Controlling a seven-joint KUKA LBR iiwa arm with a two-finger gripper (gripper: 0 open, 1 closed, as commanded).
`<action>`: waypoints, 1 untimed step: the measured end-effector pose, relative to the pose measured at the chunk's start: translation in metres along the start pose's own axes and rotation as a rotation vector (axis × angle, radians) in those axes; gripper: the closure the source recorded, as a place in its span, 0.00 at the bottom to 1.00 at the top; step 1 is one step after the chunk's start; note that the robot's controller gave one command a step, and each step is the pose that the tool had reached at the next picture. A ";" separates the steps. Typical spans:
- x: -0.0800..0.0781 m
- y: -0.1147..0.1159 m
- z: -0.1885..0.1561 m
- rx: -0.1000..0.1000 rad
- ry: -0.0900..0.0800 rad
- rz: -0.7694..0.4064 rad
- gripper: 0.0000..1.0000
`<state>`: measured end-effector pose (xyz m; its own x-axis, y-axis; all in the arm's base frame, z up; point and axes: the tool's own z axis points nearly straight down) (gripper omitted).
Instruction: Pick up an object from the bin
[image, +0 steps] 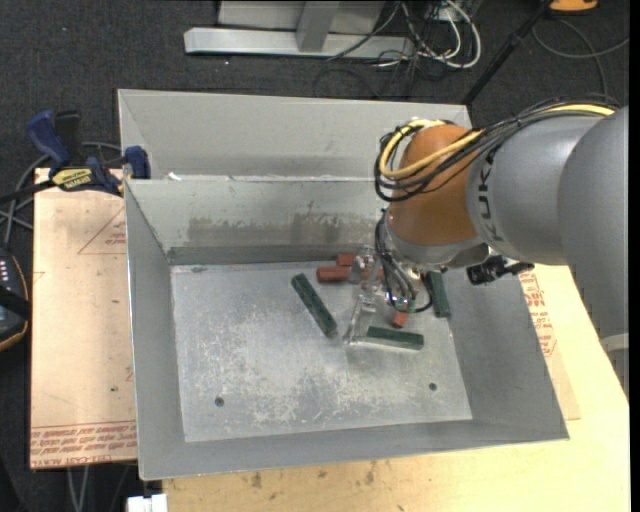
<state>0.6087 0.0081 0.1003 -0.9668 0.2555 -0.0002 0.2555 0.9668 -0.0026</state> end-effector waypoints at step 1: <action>0.056 -0.093 0.033 0.001 0.008 0.020 0.00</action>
Offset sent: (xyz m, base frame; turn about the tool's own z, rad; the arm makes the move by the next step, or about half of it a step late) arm -0.0735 -0.0700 -0.0303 0.0104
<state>0.5309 -0.0673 0.0673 -0.9614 0.2752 0.0081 0.2752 0.9614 -0.0041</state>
